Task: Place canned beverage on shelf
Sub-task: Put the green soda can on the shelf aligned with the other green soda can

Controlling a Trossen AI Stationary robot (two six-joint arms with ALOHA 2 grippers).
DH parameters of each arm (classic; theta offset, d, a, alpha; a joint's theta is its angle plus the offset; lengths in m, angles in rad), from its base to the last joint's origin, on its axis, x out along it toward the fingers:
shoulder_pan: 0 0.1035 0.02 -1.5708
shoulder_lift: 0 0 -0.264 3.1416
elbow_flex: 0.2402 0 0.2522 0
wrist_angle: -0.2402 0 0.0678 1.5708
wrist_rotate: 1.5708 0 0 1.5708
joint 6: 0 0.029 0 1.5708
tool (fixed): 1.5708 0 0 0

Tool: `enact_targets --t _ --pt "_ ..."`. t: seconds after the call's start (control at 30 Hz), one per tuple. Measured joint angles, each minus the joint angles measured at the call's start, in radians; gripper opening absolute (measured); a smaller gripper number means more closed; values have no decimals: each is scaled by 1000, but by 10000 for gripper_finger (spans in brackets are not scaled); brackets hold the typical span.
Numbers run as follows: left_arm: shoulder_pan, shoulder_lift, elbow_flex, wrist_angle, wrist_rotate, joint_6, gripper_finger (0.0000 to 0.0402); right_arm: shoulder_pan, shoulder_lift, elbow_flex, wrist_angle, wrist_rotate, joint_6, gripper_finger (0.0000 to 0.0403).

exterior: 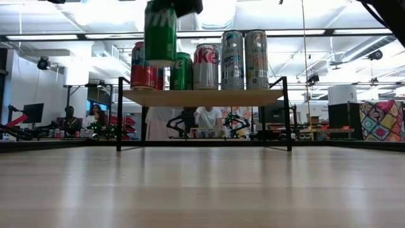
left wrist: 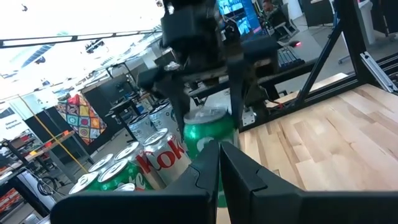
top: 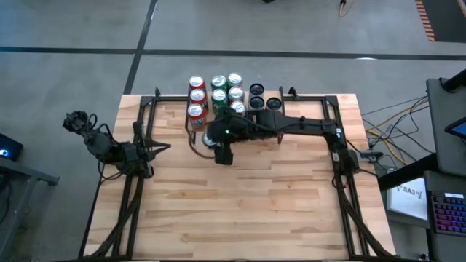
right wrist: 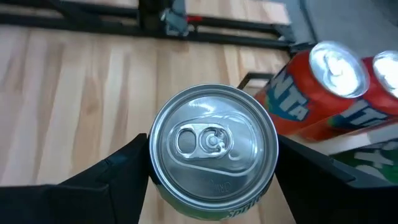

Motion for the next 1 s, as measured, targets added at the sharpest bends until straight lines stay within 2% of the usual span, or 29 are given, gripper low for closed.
enact_targets --t 0.1,0.33,0.73,1.0 --pt "0 0 0 0 0 0 0 -39 0 0 -21 -61 -35 286" --pt "0 0 0 0 0 -4 0 -124 0 0 -40 -122 -74 284" --pt "0 0 0 -2 0 -6 0 -155 0 -1 -11 -130 -11 286" --pt "0 0 0 -3 0 -6 0 -155 1 -19 -15 -77 20 286"
